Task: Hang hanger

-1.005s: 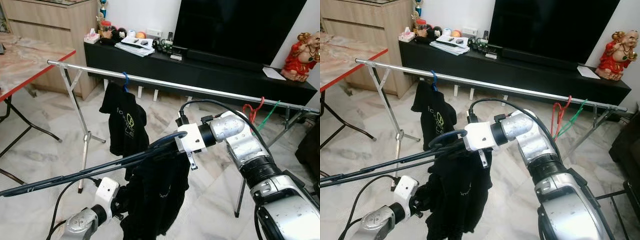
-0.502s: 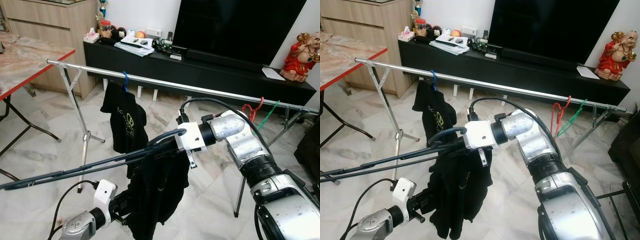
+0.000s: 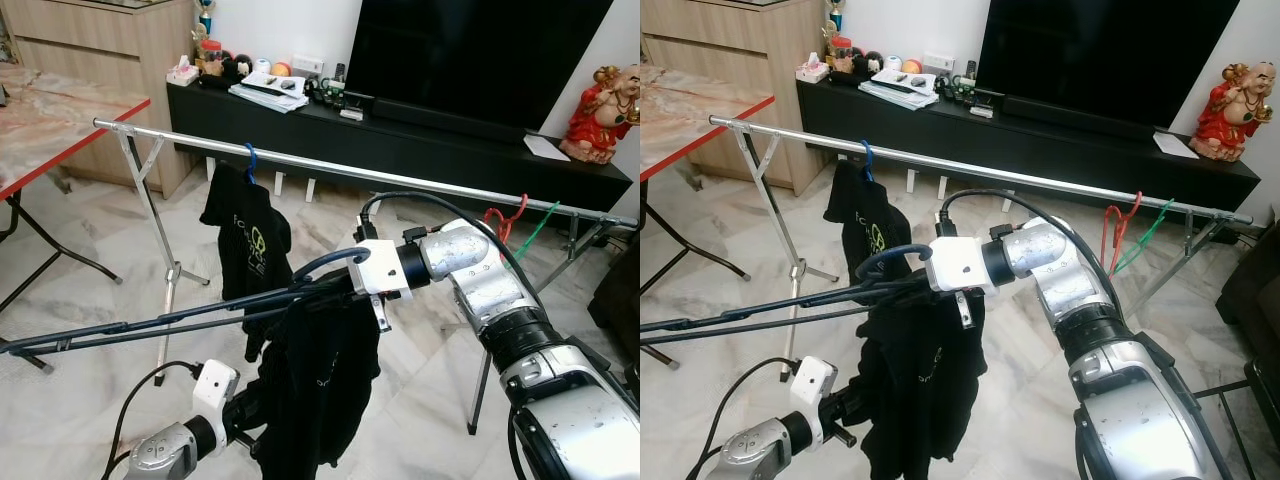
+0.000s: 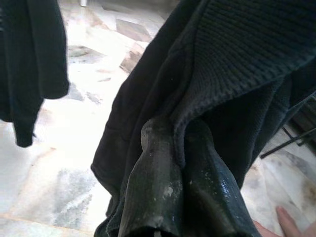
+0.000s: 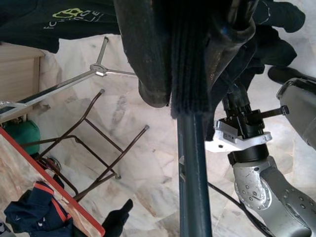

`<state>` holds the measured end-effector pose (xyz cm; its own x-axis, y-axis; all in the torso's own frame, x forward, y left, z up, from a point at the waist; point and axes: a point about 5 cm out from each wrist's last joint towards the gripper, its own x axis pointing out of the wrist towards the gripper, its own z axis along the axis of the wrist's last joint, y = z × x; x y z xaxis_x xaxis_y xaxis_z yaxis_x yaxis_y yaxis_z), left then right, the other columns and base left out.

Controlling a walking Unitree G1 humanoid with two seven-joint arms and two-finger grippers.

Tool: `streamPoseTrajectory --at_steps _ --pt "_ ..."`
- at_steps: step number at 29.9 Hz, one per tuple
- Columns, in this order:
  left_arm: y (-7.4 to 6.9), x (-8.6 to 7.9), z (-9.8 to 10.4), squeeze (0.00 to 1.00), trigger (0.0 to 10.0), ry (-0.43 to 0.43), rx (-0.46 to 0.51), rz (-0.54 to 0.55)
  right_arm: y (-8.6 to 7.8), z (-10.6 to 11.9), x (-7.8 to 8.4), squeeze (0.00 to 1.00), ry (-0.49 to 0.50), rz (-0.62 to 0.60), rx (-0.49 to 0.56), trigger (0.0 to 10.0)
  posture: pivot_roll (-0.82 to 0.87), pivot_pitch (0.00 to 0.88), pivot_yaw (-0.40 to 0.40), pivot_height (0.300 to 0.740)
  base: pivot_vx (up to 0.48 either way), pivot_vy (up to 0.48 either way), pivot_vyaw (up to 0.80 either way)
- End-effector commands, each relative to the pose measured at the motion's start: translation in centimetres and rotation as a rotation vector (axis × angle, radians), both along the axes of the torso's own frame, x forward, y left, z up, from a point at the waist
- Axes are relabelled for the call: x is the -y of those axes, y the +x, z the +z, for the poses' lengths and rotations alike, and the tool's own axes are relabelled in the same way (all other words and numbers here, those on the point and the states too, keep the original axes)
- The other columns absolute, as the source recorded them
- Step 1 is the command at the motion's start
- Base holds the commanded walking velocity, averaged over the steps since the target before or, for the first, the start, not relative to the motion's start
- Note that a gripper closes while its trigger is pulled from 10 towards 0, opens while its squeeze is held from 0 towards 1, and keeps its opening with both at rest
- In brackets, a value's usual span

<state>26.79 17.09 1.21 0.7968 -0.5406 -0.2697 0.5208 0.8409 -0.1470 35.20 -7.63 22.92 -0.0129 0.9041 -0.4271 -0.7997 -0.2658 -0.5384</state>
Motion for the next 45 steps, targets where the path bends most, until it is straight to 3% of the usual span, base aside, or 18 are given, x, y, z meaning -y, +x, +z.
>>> streamPoseTrajectory --at_steps 1,6,11,20,25,35,39,45 --pt "0.2 0.0 0.0 0.0 0.0 0.012 0.007 0.028 0.3 1.3 0.1 0.0 0.014 -0.01 0.037 0.0 0.14 0.0 -0.183 0.74 0.0 0.0 0.0" --pt "-0.1 -1.9 -0.7 0.0 0.0 0.11 -0.021 0.145 0.9 -1.6 2.4 0.0 -0.16 -0.121 0.072 0.0 0.13 0.0 -0.176 0.74 0.0 0.0 0.0" --pt "-0.4 -2.9 -0.9 0.0 0.0 0.131 -0.029 0.206 0.8 -3.2 4.4 0.0 -0.21 -0.185 0.032 0.0 0.13 0.0 -0.169 0.74 0.0 0.0 0.0" --pt "-1.0 -4.0 -1.6 0.0 0.0 0.183 -0.067 0.247 0.3 -5.2 7.9 0.0 -0.33 -0.231 0.003 0.0 0.11 0.0 -0.153 0.74 0.0 0.0 0.0" --pt "-1.4 -4.2 -1.9 0.0 0.0 0.189 -0.08 0.245 0.3 -6.6 10.8 0.0 -0.499 -0.341 0.053 0.0 0.11 0.0 -0.141 0.74 0.0 0.0 0.0" --pt "-2.0 -4.6 -2.2 0.0 0.0 0.204 -0.102 0.245 0.4 -7.2 12.7 0.0 -0.549 -0.427 0.086 0.0 0.11 0.0 -0.134 0.74 0.0 0.0 0.0" --pt "-2.1 -4.7 -2.3 0.0 0.0 0.206 -0.107 0.244 0.1 -7.3 12.9 0.0 -0.505 -0.421 0.05 0.0 0.11 0.0 -0.132 0.74 0.0 0.0 0.0" --pt "-2.1 -4.7 -2.3 0.0 0.0 0.208 -0.11 0.242 0.0 -8.0 14.4 0.0 -0.647 -0.444 0.1 0.0 0.11 0.0 -0.134 0.74 0.0 0.0 0.0"
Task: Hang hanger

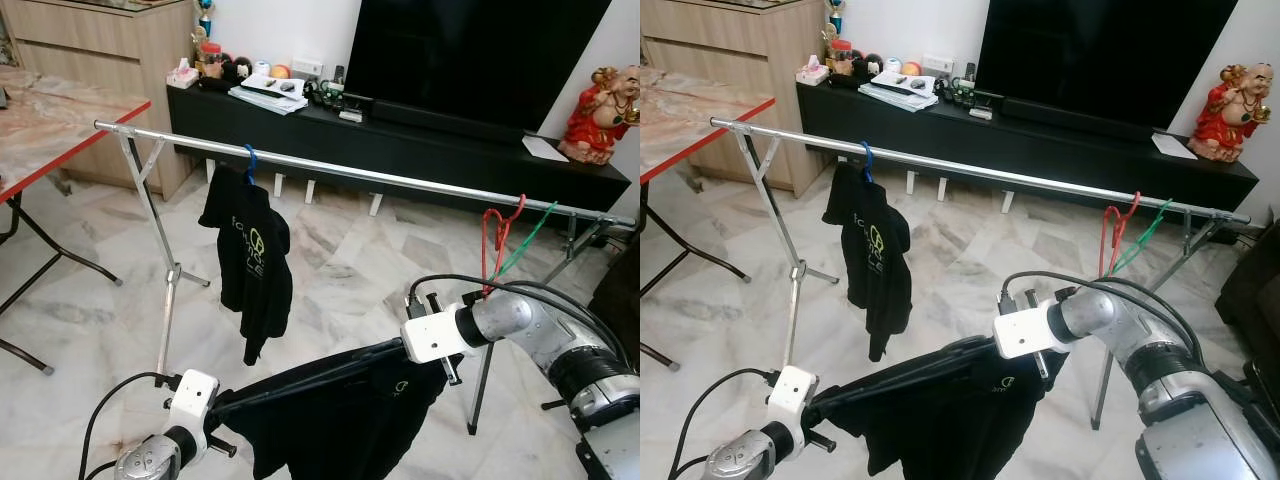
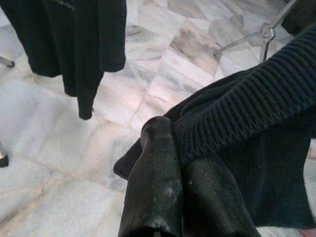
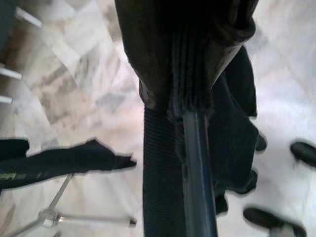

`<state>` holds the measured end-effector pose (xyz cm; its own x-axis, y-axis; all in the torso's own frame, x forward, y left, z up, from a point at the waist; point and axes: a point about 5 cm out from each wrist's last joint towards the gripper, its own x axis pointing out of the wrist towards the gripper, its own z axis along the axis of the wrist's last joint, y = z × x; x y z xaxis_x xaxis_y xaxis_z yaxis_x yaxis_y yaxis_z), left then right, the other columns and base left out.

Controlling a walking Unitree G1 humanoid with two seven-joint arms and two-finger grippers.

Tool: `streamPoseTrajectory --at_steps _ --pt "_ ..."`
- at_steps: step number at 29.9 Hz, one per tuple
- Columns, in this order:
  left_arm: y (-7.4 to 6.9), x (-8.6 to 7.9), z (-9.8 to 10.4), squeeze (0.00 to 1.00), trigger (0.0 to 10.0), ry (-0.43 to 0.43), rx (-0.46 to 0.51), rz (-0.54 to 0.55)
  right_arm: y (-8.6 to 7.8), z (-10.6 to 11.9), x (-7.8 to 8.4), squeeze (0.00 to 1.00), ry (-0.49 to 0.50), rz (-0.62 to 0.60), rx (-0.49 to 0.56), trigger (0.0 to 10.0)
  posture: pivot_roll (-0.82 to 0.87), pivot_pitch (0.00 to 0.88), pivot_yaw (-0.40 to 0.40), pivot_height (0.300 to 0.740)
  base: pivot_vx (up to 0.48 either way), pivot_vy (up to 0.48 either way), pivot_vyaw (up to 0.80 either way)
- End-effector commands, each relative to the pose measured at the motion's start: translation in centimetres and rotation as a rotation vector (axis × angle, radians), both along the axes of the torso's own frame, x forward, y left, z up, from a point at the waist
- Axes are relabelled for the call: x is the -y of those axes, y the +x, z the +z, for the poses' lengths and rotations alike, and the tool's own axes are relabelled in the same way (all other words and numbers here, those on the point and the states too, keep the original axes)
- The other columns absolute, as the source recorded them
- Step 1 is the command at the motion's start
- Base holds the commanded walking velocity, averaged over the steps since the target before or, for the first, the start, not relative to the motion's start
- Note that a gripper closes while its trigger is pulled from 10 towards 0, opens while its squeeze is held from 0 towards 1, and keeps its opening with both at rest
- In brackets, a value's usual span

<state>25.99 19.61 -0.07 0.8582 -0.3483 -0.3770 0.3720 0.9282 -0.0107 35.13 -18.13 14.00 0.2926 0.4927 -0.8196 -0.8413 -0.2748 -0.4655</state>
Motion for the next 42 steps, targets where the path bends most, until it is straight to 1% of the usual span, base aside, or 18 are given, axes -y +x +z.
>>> streamPoseTrajectory --at_steps 1,3,7,8,10,12,16,18,20,25,27,30,36,40,41,42 --pt "-1.3 -2.2 -1.1 0.0 0.0 0.032 -0.07 0.083 0.0 0.9 4.0 0.0 -0.091 -0.116 0.021 0.0 0.11 0.0 -0.134 0.74 0.0 0.0 0.0" --pt "-1.4 -2.2 -1.2 0.0 0.0 0.034 -0.075 0.085 0.1 0.7 4.7 0.0 -0.16 -0.128 0.044 0.0 0.11 0.0 -0.135 0.74 0.0 0.0 0.0" --pt "-1.5 -2.3 -1.2 0.0 0.0 0.033 -0.077 0.086 0.2 0.6 5.0 0.0 -0.186 -0.147 0.066 0.0 0.11 0.0 -0.135 0.74 0.0 0.0 0.0" --pt "-1.5 -2.3 -1.2 0.0 0.0 0.033 -0.077 0.086 0.2 0.5 5.2 0.0 -0.214 -0.151 0.075 0.0 0.11 0.0 -0.135 0.74 0.0 0.0 0.0" --pt "-1.5 -2.3 -1.2 0.0 0.0 0.032 -0.078 0.087 0.2 0.4 5.3 0.0 -0.23 -0.15 0.082 0.0 0.11 0.0 -0.136 0.74 0.0 0.0 0.0" --pt "-1.6 -2.4 -1.2 0.0 0.0 0.035 -0.079 0.089 0.4 0.4 5.3 0.0 -0.238 -0.16 0.121 0.0 0.11 0.0 -0.136 0.74 0.0 0.0 0.0" --pt "-1.6 -2.4 -1.2 0.0 0.0 0.035 -0.081 0.088 0.6 0.3 5.4 0.0 -0.245 -0.173 0.154 0.0 0.11 0.0 -0.135 0.74 0.0 0.0 0.0" --pt "-1.6 -2.4 -1.1 0.0 0.0 0.036 -0.081 0.078 0.6 -0.2 5.7 0.0 -0.3 -0.176 0.173 0.0 0.12 0.0 -0.136 0.74 0.0 0.0 0.0" --pt "-1.6 -2.4 -1.0 0.0 0.0 0.039 -0.078 0.071 0.6 -0.4 5.9 0.0 -0.319 -0.181 0.182 0.0 0.12 0.0 -0.136 0.74 0.0 0.0 0.0" --pt "-1.6 -2.5 -0.9 0.0 0.0 0.049 -0.08 0.057 0.8 -0.4 6.0 0.0 -0.309 -0.221 0.209 0.0 0.12 0.0 -0.135 0.74 0.0 0.0 0.0" --pt "-1.6 -2.6 -0.9 0.0 0.0 0.052 -0.082 0.049 0.8 -0.6 6.4 0.0 -0.358 -0.222 0.225 0.0 0.12 0.0 -0.136 0.74 0.0 0.0 0.0" --pt "-1.5 -2.5 -0.7 0.0 0.0 0.052 -0.08 0.036 0.7 -0.9 6.7 0.0 -0.384 -0.231 0.221 0.0 0.12 0.0 -0.138 0.74 0.0 0.0 0.0" --pt "-1.4 -2.4 -0.1 0.0 0.0 0.06 -0.072 -0.016 0.4 -1.5 7.7 0.0 -0.471 -0.257 0.226 0.0 0.12 0.0 -0.136 0.74 0.0 0.0 0.0" --pt "-1.2 -2.5 0.5 0.0 0.0 0.059 -0.06 -0.048 0.4 -2.0 7.7 0.0 -0.489 -0.271 0.229 0.0 0.13 0.0 -0.136 0.74 0.0 0.0 0.0" --pt "-1.0 -2.4 1.2 0.0 0.0 0.055 -0.041 -0.067 0.2 -2.4 7.6 0.0 -0.507 -0.275 0.217 0.0 0.13 0.0 -0.136 0.74 0.0 0.0 0.0" --pt "-1.0 -2.4 1.2 0.0 0.0 0.055 -0.041 -0.067 0.2 -2.4 7.6 0.0 -0.507 -0.275 0.217 0.0 0.13 0.0 -0.136 0.74 0.0 0.0 0.0"
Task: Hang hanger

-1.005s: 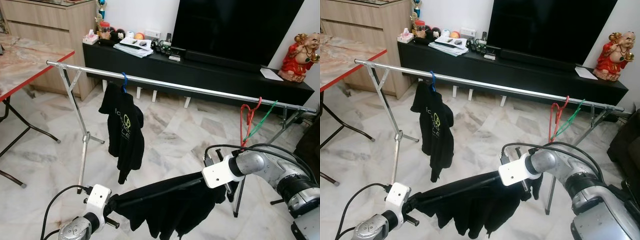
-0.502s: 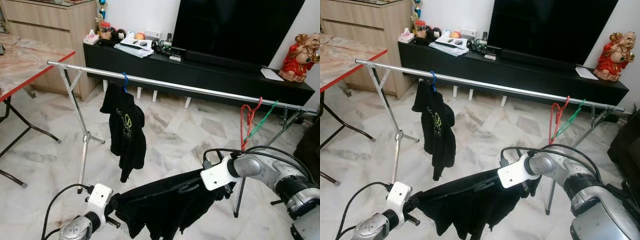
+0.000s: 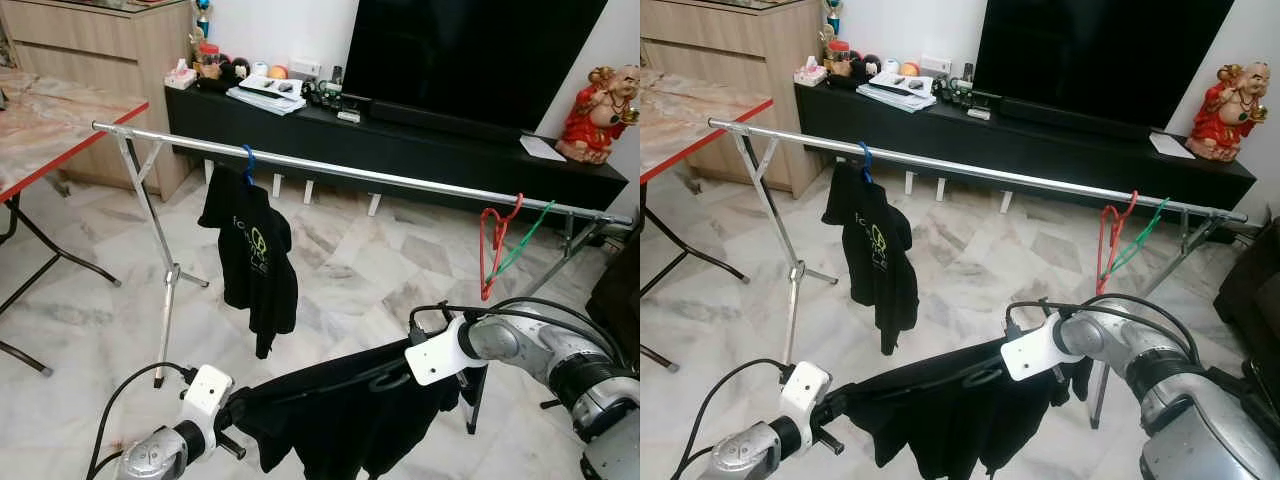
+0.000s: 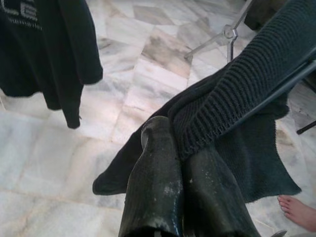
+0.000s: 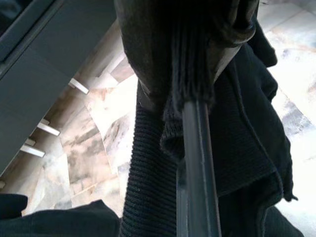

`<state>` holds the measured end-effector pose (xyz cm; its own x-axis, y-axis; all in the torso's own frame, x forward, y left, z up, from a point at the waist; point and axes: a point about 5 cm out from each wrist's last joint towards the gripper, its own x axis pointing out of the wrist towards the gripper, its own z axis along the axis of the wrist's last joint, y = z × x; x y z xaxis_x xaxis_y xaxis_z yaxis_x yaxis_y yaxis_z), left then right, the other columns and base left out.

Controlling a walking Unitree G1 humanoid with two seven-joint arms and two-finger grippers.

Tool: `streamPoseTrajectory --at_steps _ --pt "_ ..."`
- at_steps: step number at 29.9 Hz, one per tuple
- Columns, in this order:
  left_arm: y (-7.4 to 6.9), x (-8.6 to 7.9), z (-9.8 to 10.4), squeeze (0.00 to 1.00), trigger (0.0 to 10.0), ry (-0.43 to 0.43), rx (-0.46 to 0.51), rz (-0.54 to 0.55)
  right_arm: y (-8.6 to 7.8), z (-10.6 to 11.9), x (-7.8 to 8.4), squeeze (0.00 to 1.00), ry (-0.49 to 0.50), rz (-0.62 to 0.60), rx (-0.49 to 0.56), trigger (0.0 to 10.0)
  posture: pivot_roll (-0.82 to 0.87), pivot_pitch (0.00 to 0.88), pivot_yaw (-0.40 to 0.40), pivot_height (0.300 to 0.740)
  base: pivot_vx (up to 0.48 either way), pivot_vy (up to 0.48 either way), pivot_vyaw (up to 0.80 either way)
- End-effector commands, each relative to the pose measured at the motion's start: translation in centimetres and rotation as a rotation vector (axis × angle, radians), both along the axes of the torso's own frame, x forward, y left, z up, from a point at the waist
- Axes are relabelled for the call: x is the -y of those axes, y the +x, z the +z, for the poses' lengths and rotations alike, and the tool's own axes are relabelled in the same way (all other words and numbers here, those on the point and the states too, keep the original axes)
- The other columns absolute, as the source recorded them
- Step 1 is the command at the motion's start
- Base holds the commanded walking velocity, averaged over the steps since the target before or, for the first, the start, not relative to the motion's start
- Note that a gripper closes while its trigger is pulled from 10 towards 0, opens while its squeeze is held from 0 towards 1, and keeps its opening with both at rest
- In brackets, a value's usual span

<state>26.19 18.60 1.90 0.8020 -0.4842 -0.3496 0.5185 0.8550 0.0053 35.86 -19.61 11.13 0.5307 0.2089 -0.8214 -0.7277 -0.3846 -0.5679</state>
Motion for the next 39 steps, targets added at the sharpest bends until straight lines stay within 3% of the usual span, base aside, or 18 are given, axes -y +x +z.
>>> streamPoseTrajectory --at_steps 1,8,18,26,38,39 --pt "-0.8 -3.3 0.1 0.0 0.0 0.05 -0.044 0.075 -0.7 -0.2 6.2 0.0 -0.207 -0.237 -0.021 0.0 0.14 0.0 -0.136 0.74 0.0 0.0 0.0" --pt "-0.5 -3.0 1.3 0.0 0.0 0.059 -0.027 0.002 -0.9 -0.6 6.6 0.0 -0.228 -0.272 -0.003 0.0 0.13 0.0 -0.133 0.74 0.0 0.0 0.0" --pt "-0.9 -3.3 0.8 0.0 0.0 0.121 -0.072 0.012 -0.4 0.1 7.1 0.0 -0.16 -0.349 0.077 0.0 0.13 0.0 -0.128 0.74 0.0 0.0 0.0" --pt "-1.7 -4.5 -0.6 0.0 0.0 0.267 -0.159 0.068 0.2 1.3 7.7 0.0 -0.133 -0.408 0.157 0.0 0.12 0.0 -0.127 0.74 0.0 0.0 0.0" --pt "-1.6 -4.2 0.0 0.0 0.0 0.213 -0.135 0.074 -0.2 1.0 8.3 0.0 -0.205 -0.398 0.145 0.0 0.12 0.0 -0.132 0.74 0.0 0.0 0.0" --pt "-1.2 -3.7 1.3 0.0 0.0 0.154 -0.089 0.04 -0.6 -0.1 8.1 0.0 -0.24 -0.378 0.106 0.0 0.14 0.0 -0.139 0.74 0.0 0.0 0.0"
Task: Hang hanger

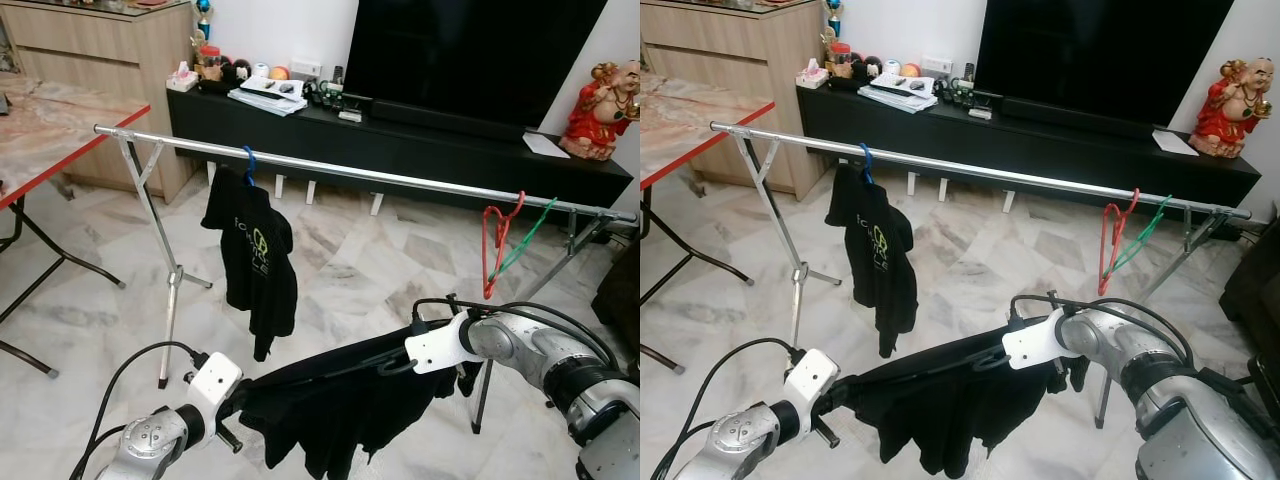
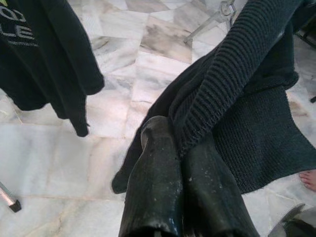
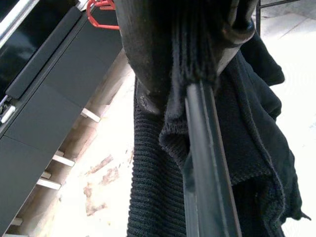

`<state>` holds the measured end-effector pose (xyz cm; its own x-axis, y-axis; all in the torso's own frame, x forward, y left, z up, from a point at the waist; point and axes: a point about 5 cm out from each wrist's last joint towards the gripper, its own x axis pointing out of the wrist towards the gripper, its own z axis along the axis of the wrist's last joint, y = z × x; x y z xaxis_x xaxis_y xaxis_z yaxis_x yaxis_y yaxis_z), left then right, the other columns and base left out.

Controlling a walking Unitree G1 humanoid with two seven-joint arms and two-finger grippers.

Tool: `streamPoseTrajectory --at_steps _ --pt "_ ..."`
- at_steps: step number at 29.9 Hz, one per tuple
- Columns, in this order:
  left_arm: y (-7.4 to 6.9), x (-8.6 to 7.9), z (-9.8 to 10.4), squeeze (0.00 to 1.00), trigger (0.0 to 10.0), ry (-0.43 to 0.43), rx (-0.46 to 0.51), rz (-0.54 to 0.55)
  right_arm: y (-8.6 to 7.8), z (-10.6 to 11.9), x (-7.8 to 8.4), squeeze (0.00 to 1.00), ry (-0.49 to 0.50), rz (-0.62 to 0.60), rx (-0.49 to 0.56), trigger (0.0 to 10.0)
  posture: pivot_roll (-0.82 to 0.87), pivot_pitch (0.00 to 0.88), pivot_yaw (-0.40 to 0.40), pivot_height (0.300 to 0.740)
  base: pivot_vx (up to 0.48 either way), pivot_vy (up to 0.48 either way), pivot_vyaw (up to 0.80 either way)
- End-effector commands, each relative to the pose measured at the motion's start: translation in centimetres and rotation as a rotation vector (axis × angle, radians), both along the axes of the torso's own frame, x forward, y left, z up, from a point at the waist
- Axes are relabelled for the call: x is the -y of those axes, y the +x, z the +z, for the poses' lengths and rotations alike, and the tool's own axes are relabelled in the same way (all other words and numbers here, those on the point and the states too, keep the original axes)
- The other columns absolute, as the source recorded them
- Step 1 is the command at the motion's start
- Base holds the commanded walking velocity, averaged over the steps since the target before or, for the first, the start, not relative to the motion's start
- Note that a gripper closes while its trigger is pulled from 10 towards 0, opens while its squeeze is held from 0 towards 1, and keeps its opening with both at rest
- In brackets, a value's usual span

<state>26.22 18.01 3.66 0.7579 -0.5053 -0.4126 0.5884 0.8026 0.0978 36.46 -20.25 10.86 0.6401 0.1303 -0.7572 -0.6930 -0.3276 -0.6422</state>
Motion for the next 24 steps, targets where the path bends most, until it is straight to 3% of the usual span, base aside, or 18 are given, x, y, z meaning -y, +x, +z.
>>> streamPoseTrajectory --at_steps 1,4,9,11,13,14,16,20,21,22,24 --pt "-1.3 -4.3 -0.5 0.0 0.0 0.042 -0.073 0.128 -1.2 0.2 7.4 0.0 -0.198 -0.289 -0.016 0.0 0.14 0.0 -0.139 0.74 0.0 0.0 0.0" --pt "-1.2 -4.0 0.9 0.0 0.0 0.024 -0.046 0.066 -1.8 -0.8 7.7 0.0 -0.26 -0.276 -0.039 0.0 0.14 0.0 -0.143 0.74 0.0 0.0 0.0" --pt "-1.6 -3.0 2.2 0.0 0.0 -0.027 -0.045 -0.042 -2.1 -1.1 8.0 0.0 -0.251 -0.304 -0.035 0.0 0.14 0.0 -0.145 0.74 0.0 0.0 0.0" --pt "-1.7 -1.8 2.9 0.0 0.0 -0.079 -0.039 -0.099 -2.2 -1.9 7.2 0.0 -0.18 -0.324 -0.052 0.0 0.14 0.0 -0.144 0.74 0.0 0.0 0.0" --pt "-1.7 -0.3 3.7 0.0 0.0 -0.134 -0.027 -0.161 -2.2 -2.9 5.6 0.0 -0.018 -0.37 -0.058 0.0 0.14 0.0 -0.143 0.74 0.0 0.0 0.0" --pt "-1.7 -0.3 3.7 0.0 0.0 -0.134 -0.027 -0.161 -2.2 -2.9 5.6 0.0 -0.018 -0.37 -0.058 0.0 0.14 0.0 -0.143 0.74 0.0 0.0 0.0" --pt "-1.7 0.4 4.1 0.0 0.0 -0.158 -0.018 -0.19 -2.1 -3.3 4.4 0.0 0.103 -0.41 -0.06 0.0 0.14 0.0 -0.143 0.74 0.0 0.0 0.0" --pt "-1.1 2.2 5.5 0.0 0.0 -0.207 0.018 -0.246 -1.9 -4.5 0.9 0.0 0.327 -0.449 -0.074 0.0 0.14 0.0 -0.136 0.74 0.0 0.0 0.0" --pt "-1.1 2.2 5.5 0.0 0.0 -0.207 0.018 -0.246 -1.9 -4.5 0.9 0.0 0.327 -0.449 -0.074 0.0 0.14 0.0 -0.136 0.74 0.0 0.0 0.0" --pt "-0.9 2.7 6.0 0.0 0.6 -0.214 0.025 -0.274 -1.8 -4.6 -0.7 0.0 0.43 -0.459 -0.103 0.0 0.14 0.0 -0.132 0.74 0.0 0.0 0.0" --pt "-0.8 3.0 6.3 0.0 0.7 -0.218 0.034 -0.285 -1.8 -4.6 -1.3 0.0 0.457 -0.451 -0.118 0.0 0.14 0.0 -0.131 0.74 0.0 0.0 0.0"
